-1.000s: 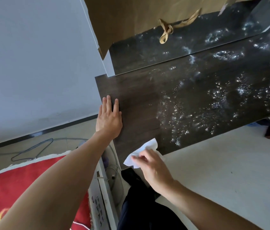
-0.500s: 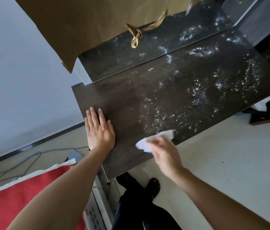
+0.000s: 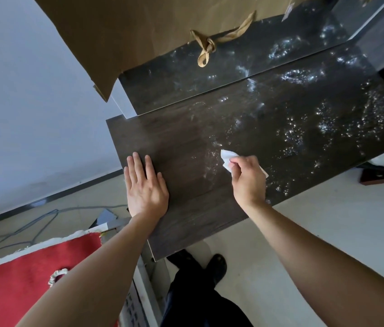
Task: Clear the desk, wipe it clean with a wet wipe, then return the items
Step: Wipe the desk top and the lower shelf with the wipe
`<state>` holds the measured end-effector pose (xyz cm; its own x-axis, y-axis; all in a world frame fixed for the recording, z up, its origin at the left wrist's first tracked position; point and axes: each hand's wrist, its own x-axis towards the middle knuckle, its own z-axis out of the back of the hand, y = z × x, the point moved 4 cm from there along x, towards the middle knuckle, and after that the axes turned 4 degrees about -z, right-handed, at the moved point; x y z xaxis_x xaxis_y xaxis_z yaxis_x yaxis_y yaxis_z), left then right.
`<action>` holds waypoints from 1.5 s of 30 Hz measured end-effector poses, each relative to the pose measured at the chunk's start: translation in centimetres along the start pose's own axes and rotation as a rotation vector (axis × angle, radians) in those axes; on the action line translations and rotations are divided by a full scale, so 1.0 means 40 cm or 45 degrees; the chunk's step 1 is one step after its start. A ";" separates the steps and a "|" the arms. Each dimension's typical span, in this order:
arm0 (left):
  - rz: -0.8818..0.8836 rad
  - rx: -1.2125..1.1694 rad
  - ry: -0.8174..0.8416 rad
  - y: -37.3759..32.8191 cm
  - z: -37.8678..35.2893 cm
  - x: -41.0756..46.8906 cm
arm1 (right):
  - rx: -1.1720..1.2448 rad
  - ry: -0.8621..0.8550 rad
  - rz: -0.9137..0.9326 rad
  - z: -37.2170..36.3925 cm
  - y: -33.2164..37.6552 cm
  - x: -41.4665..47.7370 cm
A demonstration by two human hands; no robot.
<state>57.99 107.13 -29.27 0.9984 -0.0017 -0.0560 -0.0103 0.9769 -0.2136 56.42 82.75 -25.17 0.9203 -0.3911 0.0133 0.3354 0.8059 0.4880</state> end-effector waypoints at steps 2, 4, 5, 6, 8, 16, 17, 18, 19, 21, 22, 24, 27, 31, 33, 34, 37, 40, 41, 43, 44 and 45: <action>-0.008 -0.013 -0.010 0.000 0.004 -0.004 | 0.053 0.046 0.054 -0.028 0.037 -0.048; -0.014 -0.028 -0.028 -0.001 0.008 -0.006 | 0.064 0.258 0.340 -0.053 0.073 -0.158; -0.013 -0.032 -0.039 -0.001 0.010 -0.005 | 0.042 0.333 0.467 -0.051 0.076 -0.198; -0.016 -0.031 -0.044 -0.002 0.010 -0.004 | 0.033 0.374 0.536 -0.045 0.068 -0.198; -0.026 -0.018 -0.048 -0.002 0.008 -0.002 | 0.010 0.311 0.491 -0.036 0.054 -0.101; -0.018 -0.025 -0.027 0.002 0.004 -0.003 | 0.032 0.279 0.385 -0.074 0.108 -0.067; -0.019 -0.021 -0.027 0.001 0.005 -0.003 | 0.028 0.373 0.470 -0.071 0.108 -0.102; -0.020 -0.012 -0.022 0.001 0.005 -0.003 | 0.021 0.409 0.512 -0.067 0.101 -0.096; -0.019 -0.002 -0.014 0.000 0.005 -0.001 | 0.015 0.389 0.497 -0.062 0.097 -0.053; -0.017 0.010 -0.003 0.001 0.004 0.001 | -0.024 0.228 0.296 -0.054 0.092 0.077; -0.020 0.010 0.001 0.002 0.003 0.001 | -0.025 0.131 0.145 -0.051 0.084 0.143; -0.025 0.009 -0.002 0.004 0.003 0.000 | 0.001 0.031 -0.060 -0.054 0.083 0.203; -0.033 -0.016 -0.009 0.003 0.007 -0.002 | 0.047 0.202 0.220 -0.097 0.144 0.069; -0.032 -0.021 0.011 0.000 0.009 -0.001 | 0.078 0.435 0.516 -0.088 0.154 0.000; -0.037 -0.001 0.015 0.003 0.006 -0.001 | 0.030 0.221 0.363 -0.078 0.138 0.138; -0.041 0.001 0.014 0.003 0.005 0.000 | -0.001 0.108 0.204 -0.073 0.123 0.212; -0.047 -0.005 0.009 0.003 0.004 0.001 | 0.019 0.050 -0.069 -0.104 0.148 0.273; -0.048 -0.015 0.025 0.002 0.008 -0.001 | 0.280 0.308 0.423 -0.157 0.240 0.141; -0.045 -0.014 0.028 0.002 0.010 0.000 | 0.279 0.339 0.552 -0.157 0.241 0.137; -0.038 -0.013 0.035 0.000 0.013 0.000 | 0.232 0.233 0.468 -0.140 0.211 0.234; -0.037 -0.013 0.030 0.000 0.013 0.000 | 0.159 0.149 0.322 -0.131 0.187 0.300; -0.039 -0.013 0.024 0.000 0.012 0.000 | 0.110 0.096 0.149 -0.124 0.164 0.361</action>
<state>58.02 107.24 -28.79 0.9970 -0.0360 -0.0679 0.0198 0.9741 -0.2254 72.90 84.60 -26.09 0.9657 -0.2593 0.0105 0.2091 0.8013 0.5605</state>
